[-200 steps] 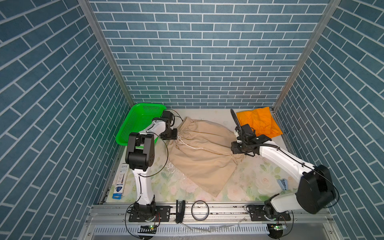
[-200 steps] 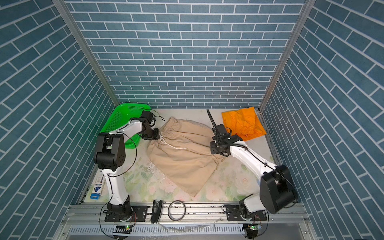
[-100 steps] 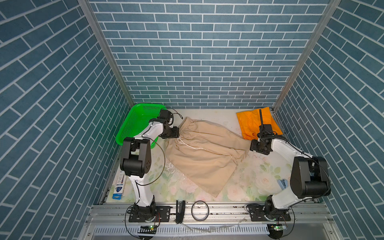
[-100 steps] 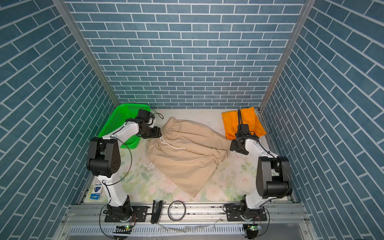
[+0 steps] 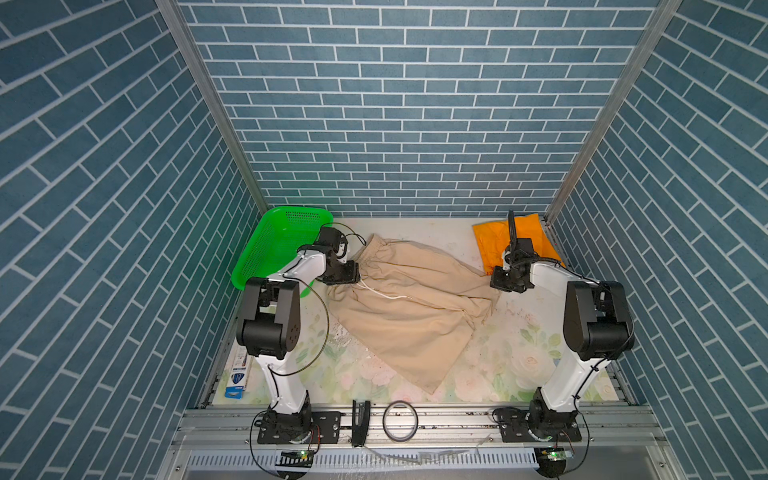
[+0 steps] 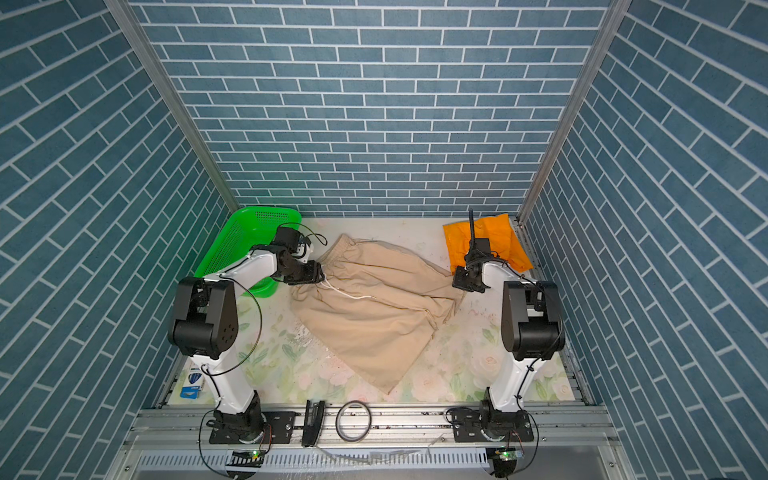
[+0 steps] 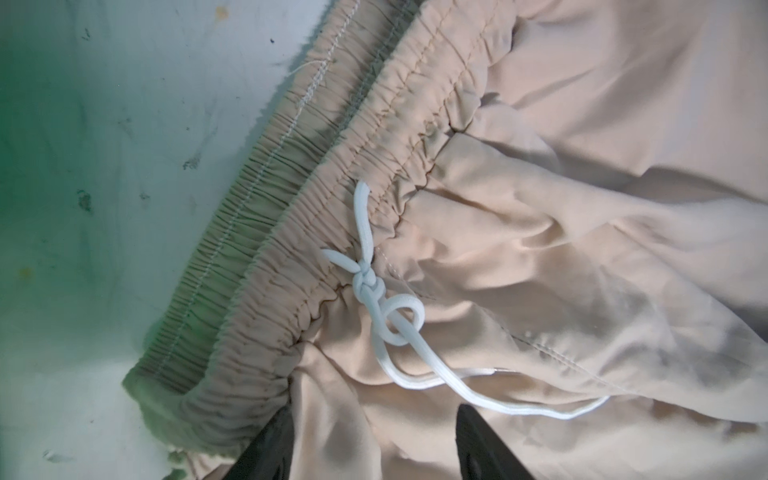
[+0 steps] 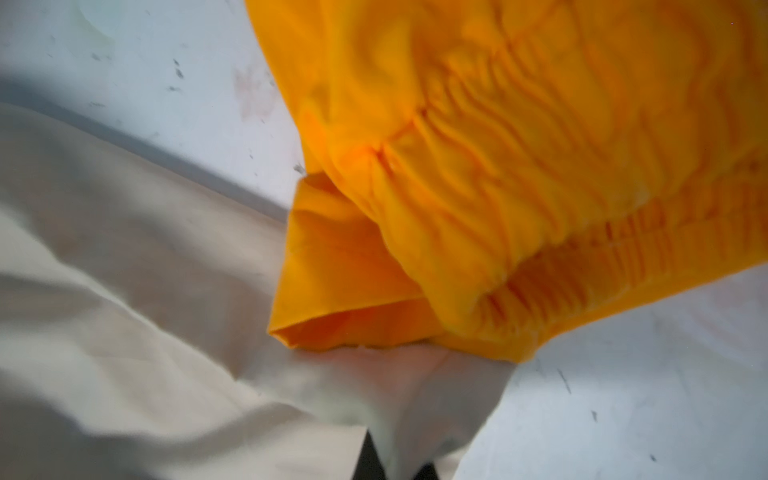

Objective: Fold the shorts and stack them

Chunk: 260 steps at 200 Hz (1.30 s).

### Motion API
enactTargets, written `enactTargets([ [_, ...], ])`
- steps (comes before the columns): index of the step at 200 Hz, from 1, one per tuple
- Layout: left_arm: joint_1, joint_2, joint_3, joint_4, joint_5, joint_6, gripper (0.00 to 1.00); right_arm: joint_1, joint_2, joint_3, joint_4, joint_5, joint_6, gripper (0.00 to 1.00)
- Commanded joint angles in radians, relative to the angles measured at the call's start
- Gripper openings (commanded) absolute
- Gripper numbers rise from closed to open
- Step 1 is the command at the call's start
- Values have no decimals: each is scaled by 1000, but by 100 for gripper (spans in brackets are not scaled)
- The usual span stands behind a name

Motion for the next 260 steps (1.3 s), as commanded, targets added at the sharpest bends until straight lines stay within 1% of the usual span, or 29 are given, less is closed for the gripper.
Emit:
enactTargets([
  [1, -3, -29, -16, -4, 9, 14, 59, 58, -48, 91, -87, 18, -105, 0],
  [9, -3, -35, -16, -7, 8, 14, 57, 97, -58, 131, -127, 51, -141, 0],
  [21, -2, -44, -21, 0, 10, 11, 56, 148, -75, 187, -167, 131, -177, 0],
  [31, -3, -52, -26, 5, 10, 9, 55, 180, -93, 219, -176, 160, -192, 0],
  [43, -3, -58, -30, 9, 6, 9, 55, 188, -109, 242, -160, 179, -201, 0],
  [56, -3, -61, -31, 7, 5, 10, 55, 180, -104, 263, -145, 235, -232, 0],
  [64, -3, -62, -32, 7, 6, 12, 54, 166, -89, 286, -154, 248, -248, 0],
  [86, -3, -63, -41, 11, 6, 12, 54, 105, -43, 328, -161, 205, -241, 0],
  [100, -3, -60, -47, 21, 8, 7, 54, 56, 17, 367, -187, 168, -233, 0],
  [109, -3, -57, -48, 22, 10, 6, 54, 34, 58, 400, -210, 158, -234, 11],
  [126, -3, -52, -38, 21, 15, 9, 55, 17, 107, 438, -230, 152, -236, 38],
  [132, -3, -49, -27, 13, 14, 13, 56, 16, 110, 446, -239, 143, -235, 46],
  [144, -3, -53, -6, 0, 15, 21, 60, 16, 92, 450, -246, 115, -224, 57],
  [150, -3, -60, 1, -1, 14, 23, 62, 16, 71, 441, -243, 103, -216, 59],
  [154, -3, -63, 6, -2, 15, 23, 64, 18, 53, 433, -243, 100, -210, 62],
  [165, -3, -77, 21, 2, 20, 28, 69, 19, -9, 394, -241, 98, -194, 65],
  [175, -3, -88, 35, 10, 29, 31, 77, 19, -76, 351, -248, 100, -173, 66],
  [188, -5, -96, 61, 16, 39, 45, 79, 23, -183, 272, -261, 96, -126, 66],
  [200, -7, -92, 89, 18, 40, 56, 83, 40, -289, 166, -263, 67, -71, 67],
  [215, -9, -79, 125, 4, 28, 70, 87, 91, -401, 40, -308, 63, -13, 68],
  [229, -9, -67, 149, -15, 10, 77, 88, 155, -496, -86, -347, 72, 57, 69],
  [248, -9, -56, 160, -9, -15, 85, 90, 243, -616, -267, -327, 63, 185, 69],
  [260, -9, -40, 178, -7, -20, 87, 90, 299, -661, -362, -292, 63, 259, 68],
])
